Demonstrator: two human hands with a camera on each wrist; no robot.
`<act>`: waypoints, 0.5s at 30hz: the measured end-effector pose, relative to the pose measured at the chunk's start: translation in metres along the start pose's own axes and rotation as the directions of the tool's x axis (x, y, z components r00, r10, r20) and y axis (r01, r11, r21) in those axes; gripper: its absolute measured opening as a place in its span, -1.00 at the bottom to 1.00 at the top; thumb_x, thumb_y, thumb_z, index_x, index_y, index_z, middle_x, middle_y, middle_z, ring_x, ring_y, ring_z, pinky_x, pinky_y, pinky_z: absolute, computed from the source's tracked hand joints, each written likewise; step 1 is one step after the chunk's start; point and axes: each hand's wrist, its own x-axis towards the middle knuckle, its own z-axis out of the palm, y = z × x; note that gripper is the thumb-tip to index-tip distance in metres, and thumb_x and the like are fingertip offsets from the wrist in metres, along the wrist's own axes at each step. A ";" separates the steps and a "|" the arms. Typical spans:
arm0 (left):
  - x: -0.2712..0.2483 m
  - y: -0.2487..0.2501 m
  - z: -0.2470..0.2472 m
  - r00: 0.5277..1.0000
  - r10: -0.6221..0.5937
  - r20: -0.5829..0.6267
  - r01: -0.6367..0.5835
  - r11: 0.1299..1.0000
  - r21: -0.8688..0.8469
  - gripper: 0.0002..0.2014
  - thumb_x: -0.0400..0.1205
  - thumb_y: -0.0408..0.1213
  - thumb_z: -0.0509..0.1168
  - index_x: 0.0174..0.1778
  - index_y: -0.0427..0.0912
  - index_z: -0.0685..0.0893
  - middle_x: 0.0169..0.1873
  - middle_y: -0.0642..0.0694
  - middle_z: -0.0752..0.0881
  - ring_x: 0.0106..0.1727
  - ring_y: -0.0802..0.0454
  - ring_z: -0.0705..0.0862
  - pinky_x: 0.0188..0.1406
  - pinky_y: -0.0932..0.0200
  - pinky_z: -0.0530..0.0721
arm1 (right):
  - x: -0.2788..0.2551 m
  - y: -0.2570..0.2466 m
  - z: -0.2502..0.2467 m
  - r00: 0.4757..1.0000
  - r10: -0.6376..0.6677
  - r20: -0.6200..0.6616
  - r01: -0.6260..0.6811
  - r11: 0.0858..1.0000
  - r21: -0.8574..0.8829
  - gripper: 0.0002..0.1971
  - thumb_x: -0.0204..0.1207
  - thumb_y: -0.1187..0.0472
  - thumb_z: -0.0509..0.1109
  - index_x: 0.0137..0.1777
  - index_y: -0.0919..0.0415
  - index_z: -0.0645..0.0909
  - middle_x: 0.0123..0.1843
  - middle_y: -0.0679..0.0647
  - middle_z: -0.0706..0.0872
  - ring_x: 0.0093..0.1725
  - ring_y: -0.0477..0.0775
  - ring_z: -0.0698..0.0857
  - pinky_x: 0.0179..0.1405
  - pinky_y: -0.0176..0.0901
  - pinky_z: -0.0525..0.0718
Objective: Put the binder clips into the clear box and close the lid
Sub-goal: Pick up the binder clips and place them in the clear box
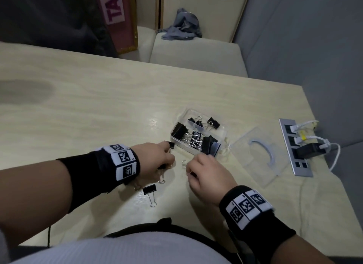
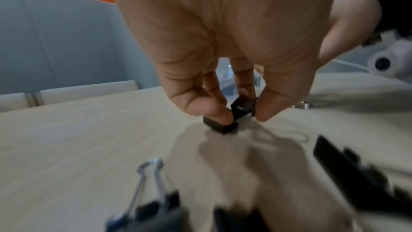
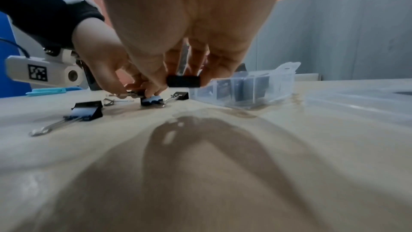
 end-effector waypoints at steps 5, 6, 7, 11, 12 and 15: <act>0.003 0.000 -0.038 0.995 0.086 -0.058 -0.093 0.987 -0.130 -0.67 0.44 -0.10 0.43 0.12 0.02 0.66 0.03 0.00 0.68 -0.03 -0.01 0.66 -0.04 0.14 0.63 | 0.019 0.013 -0.028 0.909 0.258 -0.328 -0.223 0.964 0.142 -0.92 0.43 0.19 0.39 -0.09 0.11 0.62 0.00 0.07 0.60 0.03 0.15 0.54 0.02 -0.06 0.53; 0.006 0.000 -0.047 0.991 0.074 -0.108 -0.091 0.982 -0.162 -0.67 0.44 -0.12 0.43 0.13 0.03 0.66 0.02 0.00 0.71 -0.06 0.01 0.66 -0.02 0.14 0.65 | 0.026 0.018 -0.034 0.870 0.329 -0.366 -0.270 0.941 0.204 -0.92 0.44 0.20 0.40 -0.08 0.10 0.63 0.03 0.09 0.60 0.06 0.16 0.55 0.05 -0.09 0.50; 0.010 0.000 -0.056 0.984 0.050 -0.173 -0.085 0.976 -0.200 -0.65 0.45 -0.14 0.43 0.17 0.03 0.65 0.03 0.00 0.73 -0.07 0.03 0.66 0.01 0.14 0.65 | 0.033 0.024 -0.040 0.833 0.390 -0.393 -0.307 0.916 0.258 -0.91 0.45 0.20 0.40 -0.05 0.10 0.64 0.06 0.10 0.60 0.09 0.16 0.56 0.06 -0.13 0.47; 0.034 0.001 -0.087 0.886 -0.154 -0.437 -0.062 0.895 -0.442 -0.39 0.55 -0.23 0.42 0.52 0.00 0.38 0.21 -0.07 0.72 0.08 0.03 0.75 0.19 0.07 0.67 | 0.051 0.039 -0.058 0.793 0.521 -0.318 -0.436 0.848 0.301 -0.65 0.56 0.08 0.33 0.32 0.11 0.51 0.34 0.10 0.54 0.29 0.11 0.56 0.26 -0.11 0.46; 0.041 0.000 -0.090 0.865 -0.202 -0.460 -0.053 0.874 -0.483 -0.32 0.56 -0.25 0.42 0.58 -0.02 0.29 0.27 -0.11 0.69 0.15 0.01 0.74 0.24 0.04 0.66 | 0.053 0.041 -0.057 0.799 0.529 -0.287 -0.460 0.844 0.277 -0.60 0.57 0.06 0.31 0.39 0.12 0.46 0.40 0.11 0.51 0.34 0.12 0.53 0.31 -0.08 0.45; 0.051 -0.008 -0.085 0.860 -0.254 -0.442 0.038 0.897 -0.441 -0.33 0.57 -0.29 0.36 0.59 -0.04 0.26 0.34 -0.15 0.62 0.26 -0.05 0.67 0.29 0.00 0.62 | 0.049 0.043 -0.045 0.841 0.504 -0.196 -0.469 0.861 0.198 -0.51 0.56 -0.02 0.30 0.44 0.15 0.41 0.44 0.16 0.49 0.39 0.17 0.49 0.39 -0.01 0.43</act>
